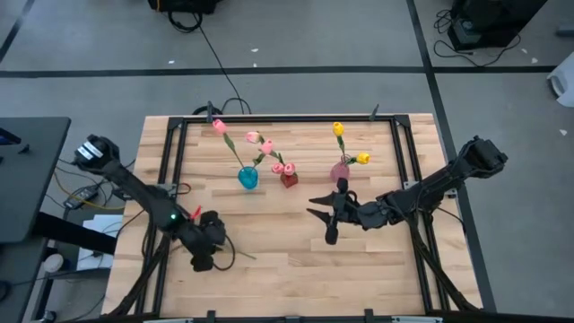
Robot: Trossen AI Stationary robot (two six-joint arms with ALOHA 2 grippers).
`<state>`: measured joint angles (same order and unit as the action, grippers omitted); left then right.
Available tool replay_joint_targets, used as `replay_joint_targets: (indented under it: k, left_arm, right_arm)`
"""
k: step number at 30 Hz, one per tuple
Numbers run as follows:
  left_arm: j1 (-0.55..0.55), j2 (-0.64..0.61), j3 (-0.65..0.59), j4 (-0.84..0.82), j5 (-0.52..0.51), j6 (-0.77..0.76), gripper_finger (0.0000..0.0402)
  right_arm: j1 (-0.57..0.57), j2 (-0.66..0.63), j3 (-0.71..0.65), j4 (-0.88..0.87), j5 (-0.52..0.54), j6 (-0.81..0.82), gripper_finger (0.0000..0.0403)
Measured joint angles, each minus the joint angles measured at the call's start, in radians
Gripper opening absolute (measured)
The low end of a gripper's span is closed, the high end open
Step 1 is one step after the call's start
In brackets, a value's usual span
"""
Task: Sort flowers into vase by color
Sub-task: Put the yellow flower into the pink vase
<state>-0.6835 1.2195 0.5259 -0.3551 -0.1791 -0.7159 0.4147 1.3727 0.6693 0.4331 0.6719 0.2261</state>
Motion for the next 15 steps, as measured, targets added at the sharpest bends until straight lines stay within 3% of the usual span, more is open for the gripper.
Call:
replay_joint_targets:
  k: [7, 15]
  left_arm:
    - [-0.045, 0.124, 0.166, -0.314, -0.054, 0.042, 0.0089]
    - [-0.050, 0.252, 0.155, -0.308, -0.123, 0.153, 0.0089]
  right_arm:
    - [-0.006, 0.000, 0.000, 0.000, -0.045, -0.042, 0.0139]
    - [-0.006, 0.000, 0.000, -0.001, -0.048, -0.049, 0.0139]
